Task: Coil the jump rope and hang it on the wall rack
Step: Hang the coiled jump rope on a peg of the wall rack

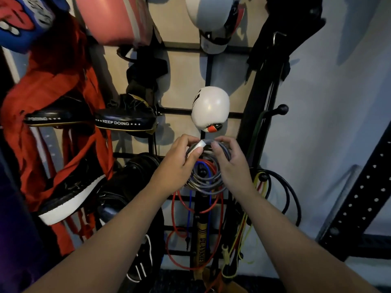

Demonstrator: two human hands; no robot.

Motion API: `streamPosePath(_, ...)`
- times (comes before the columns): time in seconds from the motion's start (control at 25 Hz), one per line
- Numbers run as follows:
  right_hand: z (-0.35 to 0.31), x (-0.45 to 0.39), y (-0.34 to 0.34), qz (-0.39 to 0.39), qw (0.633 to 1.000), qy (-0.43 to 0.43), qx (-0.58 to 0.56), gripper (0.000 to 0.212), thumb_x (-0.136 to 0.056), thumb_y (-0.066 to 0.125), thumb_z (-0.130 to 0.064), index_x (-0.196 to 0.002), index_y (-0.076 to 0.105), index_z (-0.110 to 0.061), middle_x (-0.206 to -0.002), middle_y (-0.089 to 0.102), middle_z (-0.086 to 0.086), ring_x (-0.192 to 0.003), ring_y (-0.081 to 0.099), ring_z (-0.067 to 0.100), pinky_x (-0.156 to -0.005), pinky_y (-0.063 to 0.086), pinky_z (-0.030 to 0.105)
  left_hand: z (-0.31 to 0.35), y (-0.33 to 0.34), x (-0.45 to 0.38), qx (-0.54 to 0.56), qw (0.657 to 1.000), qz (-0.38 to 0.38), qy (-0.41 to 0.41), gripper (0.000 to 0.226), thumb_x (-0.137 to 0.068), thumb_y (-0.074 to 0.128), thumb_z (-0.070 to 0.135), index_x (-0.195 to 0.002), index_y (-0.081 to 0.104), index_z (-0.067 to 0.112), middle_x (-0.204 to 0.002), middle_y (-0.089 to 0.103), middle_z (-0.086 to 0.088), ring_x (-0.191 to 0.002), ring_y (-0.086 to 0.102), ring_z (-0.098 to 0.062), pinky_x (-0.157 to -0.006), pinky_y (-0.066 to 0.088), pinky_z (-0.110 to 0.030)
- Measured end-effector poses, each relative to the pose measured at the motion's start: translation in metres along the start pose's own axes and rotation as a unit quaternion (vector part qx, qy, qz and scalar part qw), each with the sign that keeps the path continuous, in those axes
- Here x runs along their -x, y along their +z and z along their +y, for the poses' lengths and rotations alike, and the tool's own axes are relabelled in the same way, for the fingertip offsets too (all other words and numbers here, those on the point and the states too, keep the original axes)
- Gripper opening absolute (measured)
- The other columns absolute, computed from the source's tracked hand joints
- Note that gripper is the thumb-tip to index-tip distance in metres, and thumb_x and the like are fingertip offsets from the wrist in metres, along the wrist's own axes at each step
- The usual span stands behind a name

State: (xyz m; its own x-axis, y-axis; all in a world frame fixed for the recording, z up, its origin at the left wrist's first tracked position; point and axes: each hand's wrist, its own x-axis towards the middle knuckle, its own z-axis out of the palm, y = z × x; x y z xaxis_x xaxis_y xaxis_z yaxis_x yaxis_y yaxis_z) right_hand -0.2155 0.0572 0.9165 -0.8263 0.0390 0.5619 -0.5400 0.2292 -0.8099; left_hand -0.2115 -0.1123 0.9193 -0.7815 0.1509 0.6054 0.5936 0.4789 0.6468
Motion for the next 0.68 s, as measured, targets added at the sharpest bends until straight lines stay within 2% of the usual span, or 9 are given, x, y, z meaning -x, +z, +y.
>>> streamPosePath(0.08,0.032,-0.022,0.014,0.006,1.000,0.003,0.012,0.018,-0.102,0.060,-0.036,-0.115,0.063,-0.024,-0.103,0.072,-0.008,-0.100,0.071,0.011,-0.093,0.058,0.045,-0.039,0.012,-0.020,0.007,1.000,-0.007,-0.008,0.031,-0.106,0.048,0.039,-0.130,0.053,0.020,-0.125,0.057,0.005,-0.112,0.060,-0.010,-0.096,0.050,-0.030)
streamPosePath(0.24,0.098,-0.050,0.030,0.025,0.998,0.025,0.043,0.020,-0.101,0.059,-0.042,-0.112,0.063,-0.025,-0.101,0.073,-0.007,-0.097,0.072,0.012,-0.088,0.059,0.047,-0.109,0.046,-0.053,-0.001,0.999,-0.029,-0.019,0.034,-0.105,0.047,0.045,-0.130,0.052,0.023,-0.129,0.056,0.002,-0.113,0.059,-0.013,-0.096,0.052,-0.040)
streamPosePath(0.4,0.162,-0.076,0.040,0.036,0.996,0.047,0.062,0.017,-0.100,0.061,-0.042,-0.109,0.064,-0.028,-0.101,0.073,-0.007,-0.097,0.073,0.012,-0.088,0.059,0.047,-0.168,0.087,-0.077,0.019,0.998,-0.038,-0.039,0.032,-0.105,0.048,0.039,-0.129,0.053,0.019,-0.128,0.057,-0.003,-0.112,0.058,-0.015,-0.095,0.051,-0.040)
streamPosePath(0.52,0.203,-0.088,0.044,0.030,0.995,0.077,0.058,0.013,-0.100,0.063,-0.034,-0.109,0.065,-0.025,-0.101,0.072,-0.009,-0.097,0.072,0.007,-0.089,0.058,0.037,-0.204,0.113,-0.084,0.035,0.996,-0.051,-0.058,0.031,-0.105,0.049,0.038,-0.128,0.052,0.019,-0.126,0.058,-0.004,-0.112,0.059,-0.016,-0.094,0.052,-0.040)
streamPosePath(0.68,0.245,-0.091,0.050,0.011,0.991,0.120,0.056,0.015,-0.103,0.060,-0.025,-0.113,0.063,-0.015,-0.092,0.070,-0.009,-0.080,0.066,-0.005,-0.078,0.051,0.015,-0.244,0.139,-0.087,0.048,0.993,-0.060,-0.085,0.030,-0.103,0.052,0.040,-0.127,0.053,0.022,-0.124,0.059,-0.002,-0.113,0.059,-0.013,-0.095,0.051,-0.036)
